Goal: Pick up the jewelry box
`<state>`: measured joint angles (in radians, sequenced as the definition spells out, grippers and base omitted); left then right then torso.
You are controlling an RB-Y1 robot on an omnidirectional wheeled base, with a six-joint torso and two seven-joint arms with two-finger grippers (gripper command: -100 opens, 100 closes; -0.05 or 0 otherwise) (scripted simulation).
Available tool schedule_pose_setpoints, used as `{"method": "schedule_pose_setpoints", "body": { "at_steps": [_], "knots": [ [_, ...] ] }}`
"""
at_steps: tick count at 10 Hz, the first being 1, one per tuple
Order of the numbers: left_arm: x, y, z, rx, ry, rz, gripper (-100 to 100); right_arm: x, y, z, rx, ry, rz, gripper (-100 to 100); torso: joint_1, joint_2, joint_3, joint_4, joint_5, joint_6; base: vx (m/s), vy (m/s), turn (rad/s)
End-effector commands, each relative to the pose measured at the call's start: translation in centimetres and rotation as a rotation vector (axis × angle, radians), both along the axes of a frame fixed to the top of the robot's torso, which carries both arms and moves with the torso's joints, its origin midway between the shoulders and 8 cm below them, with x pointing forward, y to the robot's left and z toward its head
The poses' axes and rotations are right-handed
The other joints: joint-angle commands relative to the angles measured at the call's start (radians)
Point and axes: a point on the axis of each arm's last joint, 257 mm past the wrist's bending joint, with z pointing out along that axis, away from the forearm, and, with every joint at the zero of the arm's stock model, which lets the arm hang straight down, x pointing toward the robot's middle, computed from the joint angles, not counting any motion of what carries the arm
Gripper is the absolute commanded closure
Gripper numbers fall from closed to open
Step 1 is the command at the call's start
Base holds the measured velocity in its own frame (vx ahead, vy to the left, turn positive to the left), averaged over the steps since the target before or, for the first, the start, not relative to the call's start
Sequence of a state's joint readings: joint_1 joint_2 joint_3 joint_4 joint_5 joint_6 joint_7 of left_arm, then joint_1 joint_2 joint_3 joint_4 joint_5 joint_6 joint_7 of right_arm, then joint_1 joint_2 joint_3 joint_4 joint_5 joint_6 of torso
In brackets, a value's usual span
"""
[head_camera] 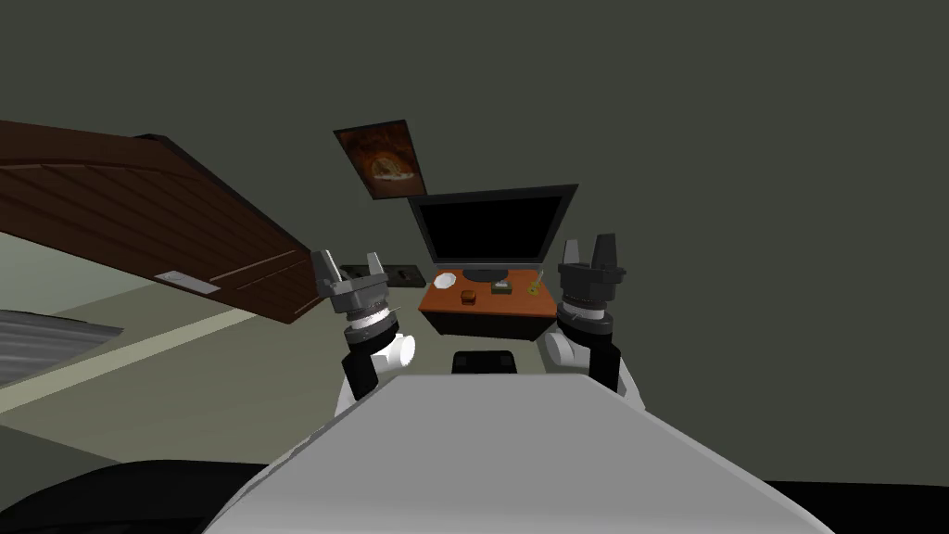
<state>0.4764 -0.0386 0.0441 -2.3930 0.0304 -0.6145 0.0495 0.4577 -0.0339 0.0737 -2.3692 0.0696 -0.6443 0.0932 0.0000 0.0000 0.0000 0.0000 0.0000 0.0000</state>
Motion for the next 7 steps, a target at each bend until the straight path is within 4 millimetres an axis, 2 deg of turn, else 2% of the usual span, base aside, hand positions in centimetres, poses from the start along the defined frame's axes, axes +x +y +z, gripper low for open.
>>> {"method": "schedule_pose_setpoints", "body": {
  "at_steps": [1,4,7],
  "knots": [
    [0.9,-0.5,-0.8,0.032,0.030,-0.024,-100,0.0,0.0,0.0,0.000,0.000,0.000,0,0.000,0.000,0.000,0.000,0.000,0.000,-0.004,-0.014,-0.008],
    [3.0,-1.0,-2.9,0.068,0.095,-0.058,-100,0.0,0.0,0.0,0.000,0.000,0.000,0,-0.002,0.000,0.000,0.000,0.000,0.000,-0.002,-0.031,-0.007],
    [5.6,-1.1,-6.0,0.084,0.184,-0.086,-100,0.0,0.0,0.0,0.000,0.000,0.000,0,-0.003,0.001,0.000,0.000,-0.001,0.000,-0.013,-0.050,-0.012]
  ]
}}
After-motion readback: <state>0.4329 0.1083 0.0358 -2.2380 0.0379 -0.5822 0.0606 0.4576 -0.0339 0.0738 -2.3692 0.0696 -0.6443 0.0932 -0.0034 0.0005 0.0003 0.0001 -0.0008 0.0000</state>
